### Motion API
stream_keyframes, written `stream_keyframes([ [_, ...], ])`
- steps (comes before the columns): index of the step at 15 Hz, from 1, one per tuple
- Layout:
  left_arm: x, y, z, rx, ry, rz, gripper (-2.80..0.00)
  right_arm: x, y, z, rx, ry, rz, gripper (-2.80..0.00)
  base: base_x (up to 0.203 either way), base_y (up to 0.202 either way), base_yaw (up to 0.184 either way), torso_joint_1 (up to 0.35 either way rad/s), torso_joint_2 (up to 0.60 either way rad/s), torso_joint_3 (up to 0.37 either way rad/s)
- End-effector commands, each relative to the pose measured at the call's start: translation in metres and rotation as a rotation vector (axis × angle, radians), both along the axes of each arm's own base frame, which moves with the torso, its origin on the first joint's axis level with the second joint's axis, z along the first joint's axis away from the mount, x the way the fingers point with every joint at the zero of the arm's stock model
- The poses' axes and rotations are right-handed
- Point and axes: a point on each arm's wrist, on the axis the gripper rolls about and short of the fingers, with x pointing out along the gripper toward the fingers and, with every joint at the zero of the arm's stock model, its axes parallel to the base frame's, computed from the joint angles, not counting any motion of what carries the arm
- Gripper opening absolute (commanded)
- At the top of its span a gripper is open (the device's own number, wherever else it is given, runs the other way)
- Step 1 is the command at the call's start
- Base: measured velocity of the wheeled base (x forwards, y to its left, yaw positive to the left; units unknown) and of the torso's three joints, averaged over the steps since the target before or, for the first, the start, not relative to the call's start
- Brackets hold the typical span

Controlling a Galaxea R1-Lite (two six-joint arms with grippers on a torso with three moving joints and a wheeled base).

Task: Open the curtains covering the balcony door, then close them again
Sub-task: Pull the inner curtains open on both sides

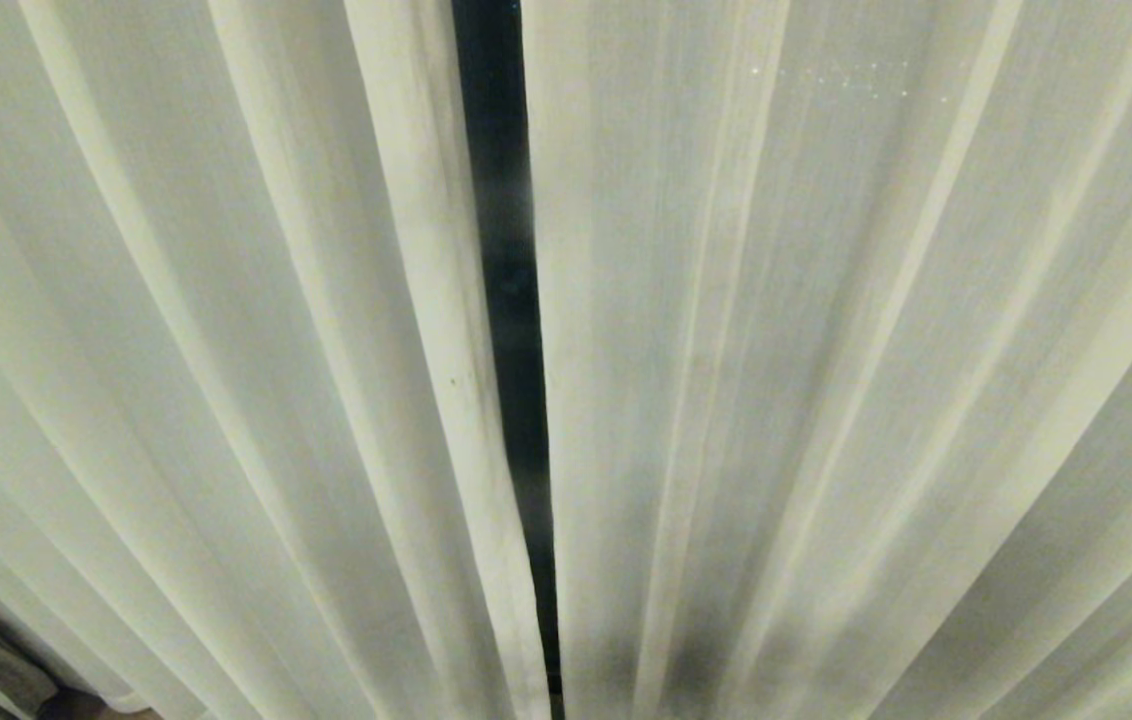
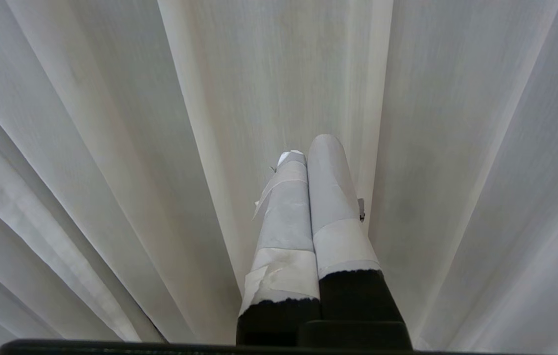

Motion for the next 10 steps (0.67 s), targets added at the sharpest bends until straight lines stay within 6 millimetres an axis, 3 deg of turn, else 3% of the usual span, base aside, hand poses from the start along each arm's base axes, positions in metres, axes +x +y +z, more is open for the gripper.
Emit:
stream_keyframes([
  [1, -0.0001, 0.0000, 0.0000, 0.000, -0.002, 0.000, -2.80, 0.0000, 0.0000, 0.0003, 0.002, -0.003, 0.003, -2.80, 0.000, 0.000, 0.000, 0.000, 0.00, 0.000],
  [10, -0.0001, 0.0000, 0.0000, 0.000, -0.002, 0.000, -2.80, 0.0000, -0.0001, 0.0003, 0.016, -0.003, -0.002, -2.80, 0.000, 0.000, 0.000, 0.000, 0.00, 0.000],
])
